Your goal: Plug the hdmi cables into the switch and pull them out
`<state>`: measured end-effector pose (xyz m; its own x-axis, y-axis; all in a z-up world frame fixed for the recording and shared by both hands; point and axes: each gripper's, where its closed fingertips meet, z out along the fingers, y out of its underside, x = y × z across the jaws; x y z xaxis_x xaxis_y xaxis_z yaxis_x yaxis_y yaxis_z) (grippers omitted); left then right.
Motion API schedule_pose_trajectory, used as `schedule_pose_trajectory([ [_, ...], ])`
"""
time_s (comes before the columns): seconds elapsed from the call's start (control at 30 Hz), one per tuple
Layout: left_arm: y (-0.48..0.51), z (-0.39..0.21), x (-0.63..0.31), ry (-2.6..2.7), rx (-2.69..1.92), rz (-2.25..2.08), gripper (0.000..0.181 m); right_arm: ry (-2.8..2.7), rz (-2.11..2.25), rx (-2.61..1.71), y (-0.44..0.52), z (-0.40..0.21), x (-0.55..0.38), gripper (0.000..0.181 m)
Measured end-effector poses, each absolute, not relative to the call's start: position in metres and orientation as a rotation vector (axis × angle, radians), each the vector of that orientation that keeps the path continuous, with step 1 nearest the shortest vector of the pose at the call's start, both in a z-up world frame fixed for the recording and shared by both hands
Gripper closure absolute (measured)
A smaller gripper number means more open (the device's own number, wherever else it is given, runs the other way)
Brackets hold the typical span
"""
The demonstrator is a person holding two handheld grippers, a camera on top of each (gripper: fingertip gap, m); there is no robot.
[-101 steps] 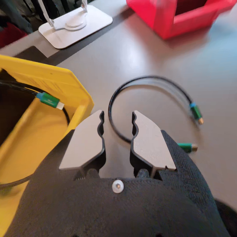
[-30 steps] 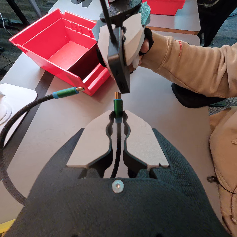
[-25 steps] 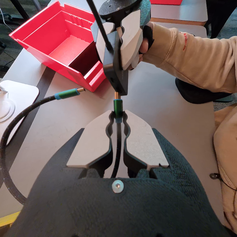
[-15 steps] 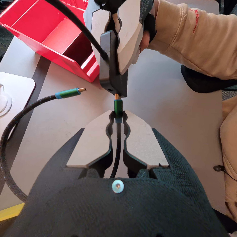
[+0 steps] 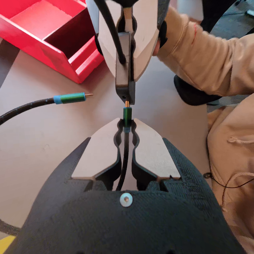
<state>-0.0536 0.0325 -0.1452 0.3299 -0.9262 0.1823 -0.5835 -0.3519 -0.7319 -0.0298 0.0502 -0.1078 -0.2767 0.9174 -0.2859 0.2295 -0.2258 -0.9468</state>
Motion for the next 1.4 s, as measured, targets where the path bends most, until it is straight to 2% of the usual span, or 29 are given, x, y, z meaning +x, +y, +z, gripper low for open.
schedule_pose_trajectory([
  [0.17,0.025,-0.163,-0.059,1.426,-2.126,-0.700,0.169,-1.506,1.536,-1.413,0.045,-0.119,-0.040,0.168],
  [0.3,0.025,-0.162,-0.059,1.400,-2.120,-0.802,0.170,-1.543,1.499,-1.443,0.044,-0.125,-0.037,0.168],
  [0.93,0.021,-0.190,-0.055,1.524,-2.173,-0.713,0.169,-1.684,1.391,-1.477,0.036,-0.148,-0.039,0.168],
  [1.1,0.028,-0.170,-0.051,1.398,-2.073,-0.919,0.170,-1.579,1.459,-1.451,0.045,-0.135,-0.033,0.168],
  [1.4,0.043,-0.153,-0.048,1.213,-1.992,-1.044,0.170,-1.406,1.527,-1.403,0.061,-0.121,-0.034,0.168],
])
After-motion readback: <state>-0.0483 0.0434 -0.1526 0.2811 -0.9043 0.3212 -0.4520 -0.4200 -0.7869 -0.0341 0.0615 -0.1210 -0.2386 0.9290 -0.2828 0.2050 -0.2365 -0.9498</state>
